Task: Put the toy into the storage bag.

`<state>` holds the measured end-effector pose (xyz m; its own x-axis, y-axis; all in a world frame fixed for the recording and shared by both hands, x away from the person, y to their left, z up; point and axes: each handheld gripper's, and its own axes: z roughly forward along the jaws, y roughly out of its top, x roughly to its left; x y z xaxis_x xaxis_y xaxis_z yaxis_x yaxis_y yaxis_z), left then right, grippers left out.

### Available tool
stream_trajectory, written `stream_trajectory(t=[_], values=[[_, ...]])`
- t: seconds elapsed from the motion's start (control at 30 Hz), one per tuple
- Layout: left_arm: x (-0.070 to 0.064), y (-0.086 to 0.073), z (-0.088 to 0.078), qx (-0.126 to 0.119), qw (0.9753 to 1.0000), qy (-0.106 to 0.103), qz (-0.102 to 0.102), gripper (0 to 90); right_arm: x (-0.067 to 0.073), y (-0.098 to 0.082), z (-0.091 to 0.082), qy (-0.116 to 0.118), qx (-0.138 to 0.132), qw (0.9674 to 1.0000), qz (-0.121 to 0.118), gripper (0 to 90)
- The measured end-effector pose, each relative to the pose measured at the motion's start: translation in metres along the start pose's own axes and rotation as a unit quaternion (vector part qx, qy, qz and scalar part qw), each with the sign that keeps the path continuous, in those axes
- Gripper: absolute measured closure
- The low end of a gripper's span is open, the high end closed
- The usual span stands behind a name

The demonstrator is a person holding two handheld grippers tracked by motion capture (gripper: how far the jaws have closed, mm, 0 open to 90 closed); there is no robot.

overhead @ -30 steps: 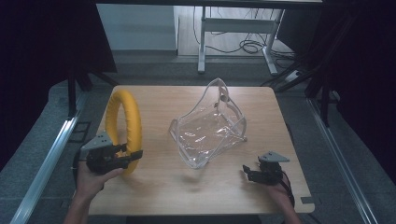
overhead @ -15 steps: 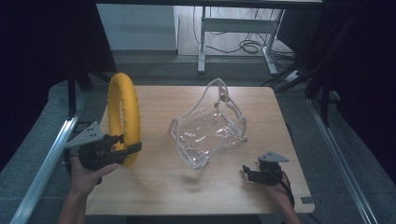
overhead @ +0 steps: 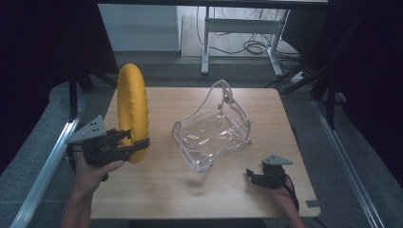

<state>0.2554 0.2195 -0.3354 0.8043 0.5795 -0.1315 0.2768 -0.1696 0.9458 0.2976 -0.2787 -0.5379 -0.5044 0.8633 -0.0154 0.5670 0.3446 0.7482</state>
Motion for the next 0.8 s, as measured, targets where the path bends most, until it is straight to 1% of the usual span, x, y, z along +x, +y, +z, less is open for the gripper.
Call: stream_trajectory(t=[0.1,0.13,0.17,0.2,0.23,0.43,0.5,0.53,0.57,0.6,0.8], values=[[-0.002,0.007,0.003,-0.004,1.0,-0.002,0.007,51.3,0.0,0.0,-0.001,0.002,-0.001,1.0,0.004,23.4],[-0.002,0.007,0.003,-0.004,1.0,-0.002,0.007,51.2,0.0,0.0,-0.001,0.001,-0.002,1.0,0.004,23.4],[-0.003,0.012,0.005,-0.007,0.9999,-0.006,0.011,51.2,0.0,0.0,-0.001,0.001,-0.002,1.0,0.004,23.4],[-0.003,0.012,0.005,-0.007,0.9999,-0.006,0.011,51.2,-0.001,0.0,-0.001,0.001,-0.003,1.0,0.004,23.4],[-0.003,0.017,0.008,-0.01,0.9998,-0.012,0.012,51.2,0.0,0.001,-0.001,0.001,-0.002,1.0,0.004,23.4],[-0.004,0.032,0.013,-0.022,0.9989,-0.04,0.014,51.2,0.0,0.001,-0.001,0.002,-0.001,1.0,0.004,23.4],[-0.005,0.035,0.015,-0.024,0.9987,-0.042,0.014,51.2,0.0,0.0,0.0,0.001,-0.002,1.0,0.004,23.4],[-0.007,0.04,0.017,-0.027,0.9984,-0.046,0.017,51.1,0.0,0.0,-0.001,0.001,-0.003,1.0,0.004,23.4],[-0.007,0.04,0.017,-0.027,0.9984,-0.046,0.017,51.2,0.0,0.0,-0.001,0.001,-0.003,1.0,0.004,23.4],[-0.009,0.045,0.02,-0.028,0.9981,-0.049,0.024,51.2,0.0,0.0,-0.001,0.0,-0.003,1.0,0.004,23.4],[-0.02,0.062,0.028,-0.028,0.9968,-0.061,0.044,51.1,0.0,0.0,-0.001,0.001,-0.002,1.0,0.003,23.4]])
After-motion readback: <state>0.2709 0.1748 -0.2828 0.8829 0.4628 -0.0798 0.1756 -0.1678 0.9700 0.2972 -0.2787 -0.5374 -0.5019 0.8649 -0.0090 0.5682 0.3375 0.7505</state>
